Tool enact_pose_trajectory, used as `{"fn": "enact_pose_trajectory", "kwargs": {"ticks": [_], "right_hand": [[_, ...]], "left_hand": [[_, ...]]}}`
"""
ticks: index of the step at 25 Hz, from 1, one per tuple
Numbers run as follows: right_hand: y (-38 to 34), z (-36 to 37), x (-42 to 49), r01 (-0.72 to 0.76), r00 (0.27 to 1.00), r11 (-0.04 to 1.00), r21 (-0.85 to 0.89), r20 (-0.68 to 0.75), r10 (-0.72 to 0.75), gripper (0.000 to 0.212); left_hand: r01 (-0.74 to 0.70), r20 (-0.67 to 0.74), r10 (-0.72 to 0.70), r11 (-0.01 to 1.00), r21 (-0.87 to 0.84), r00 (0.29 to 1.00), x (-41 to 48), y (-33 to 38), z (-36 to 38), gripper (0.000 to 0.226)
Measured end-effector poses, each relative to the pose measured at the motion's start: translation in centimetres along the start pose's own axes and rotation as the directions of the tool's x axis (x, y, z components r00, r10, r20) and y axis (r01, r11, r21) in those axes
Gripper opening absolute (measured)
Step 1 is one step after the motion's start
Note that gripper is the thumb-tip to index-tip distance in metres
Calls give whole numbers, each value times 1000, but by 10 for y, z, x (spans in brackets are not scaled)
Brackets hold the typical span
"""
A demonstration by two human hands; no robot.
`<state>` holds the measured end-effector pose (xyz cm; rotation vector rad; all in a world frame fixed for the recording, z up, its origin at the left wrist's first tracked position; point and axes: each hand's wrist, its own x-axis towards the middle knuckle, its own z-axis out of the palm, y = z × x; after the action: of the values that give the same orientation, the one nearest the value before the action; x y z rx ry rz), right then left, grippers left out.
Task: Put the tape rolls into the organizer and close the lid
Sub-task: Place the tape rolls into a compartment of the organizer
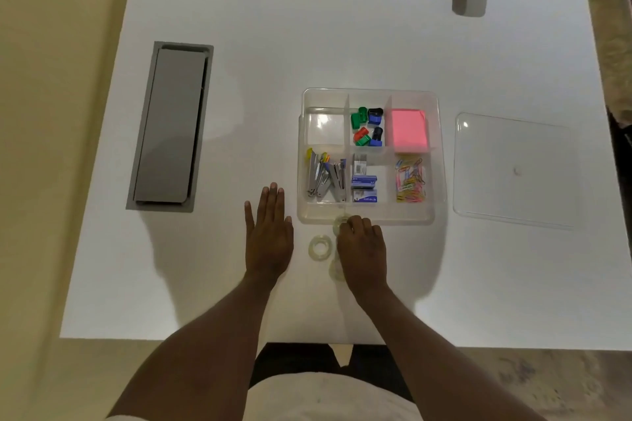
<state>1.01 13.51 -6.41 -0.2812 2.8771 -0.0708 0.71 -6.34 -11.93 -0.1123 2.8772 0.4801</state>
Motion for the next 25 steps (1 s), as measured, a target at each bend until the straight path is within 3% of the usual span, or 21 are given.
{"fn": "enact_pose_trajectory", "kwargs": {"ticks": [3,8,14,17,21,25], "right_hand": [[-1,-4,-4,39,997,999,13,-65,-38,32],[-10,-30,5,133,932,986,97,-351,-91,27],[-11,-89,103,112,873,966,235,-488,18,27],[-10,-109,164,50,907,982,184,-420,33,19],[-10,-107,221,82,990,995,-62,-108,-88,23],[-10,-93,240,141,987,975,-174,-47,-152,23]], "left_hand": [[-8,-27,9,1000,22,1000,-2,-2,2,63],[-4,-44,6,999,35,999,-1,-2,6,66],[-15,-83,18,999,34,996,1,-5,11,64],[-12,-94,15,999,30,995,2,-6,12,65],[-22,-125,24,1000,18,992,2,-9,17,66],[-6,-112,7,1000,16,994,1,-10,20,66]]}}
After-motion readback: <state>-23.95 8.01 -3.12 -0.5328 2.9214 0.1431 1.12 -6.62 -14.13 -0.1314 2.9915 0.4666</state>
